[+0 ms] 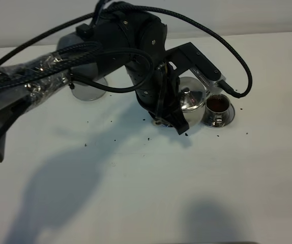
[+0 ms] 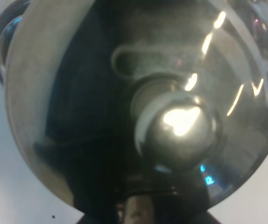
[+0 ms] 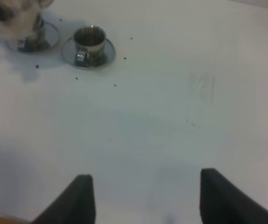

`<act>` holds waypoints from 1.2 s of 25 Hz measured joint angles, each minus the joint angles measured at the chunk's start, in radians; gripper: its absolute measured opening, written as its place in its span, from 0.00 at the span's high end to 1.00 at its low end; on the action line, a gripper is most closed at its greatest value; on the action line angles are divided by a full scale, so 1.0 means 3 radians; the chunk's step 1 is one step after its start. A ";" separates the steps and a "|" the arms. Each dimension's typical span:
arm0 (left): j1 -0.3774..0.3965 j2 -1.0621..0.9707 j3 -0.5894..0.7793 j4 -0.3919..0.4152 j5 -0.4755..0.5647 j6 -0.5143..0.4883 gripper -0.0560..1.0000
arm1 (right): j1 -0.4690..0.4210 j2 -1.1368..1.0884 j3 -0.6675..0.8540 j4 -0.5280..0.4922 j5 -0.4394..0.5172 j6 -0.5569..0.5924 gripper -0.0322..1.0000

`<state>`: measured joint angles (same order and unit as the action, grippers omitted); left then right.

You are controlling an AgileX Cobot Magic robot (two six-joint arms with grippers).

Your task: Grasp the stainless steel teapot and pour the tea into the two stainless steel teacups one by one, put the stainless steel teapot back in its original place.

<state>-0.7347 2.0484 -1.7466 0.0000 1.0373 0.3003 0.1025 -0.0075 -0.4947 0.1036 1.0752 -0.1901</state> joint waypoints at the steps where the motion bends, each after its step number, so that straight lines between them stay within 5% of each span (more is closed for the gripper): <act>1: 0.0000 -0.0004 0.0000 0.0000 0.0004 0.0003 0.74 | 0.0000 0.0000 0.0000 0.0000 0.0000 0.0000 0.50; 30: 0.0000 0.0522 0.0000 -0.0288 -0.0246 0.0049 0.74 | 0.0000 0.0000 0.0000 0.0000 0.0000 0.0000 0.50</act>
<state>-0.7347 2.2051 -1.7466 -0.0865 0.9635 0.3149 0.1025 -0.0075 -0.4947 0.1036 1.0752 -0.1901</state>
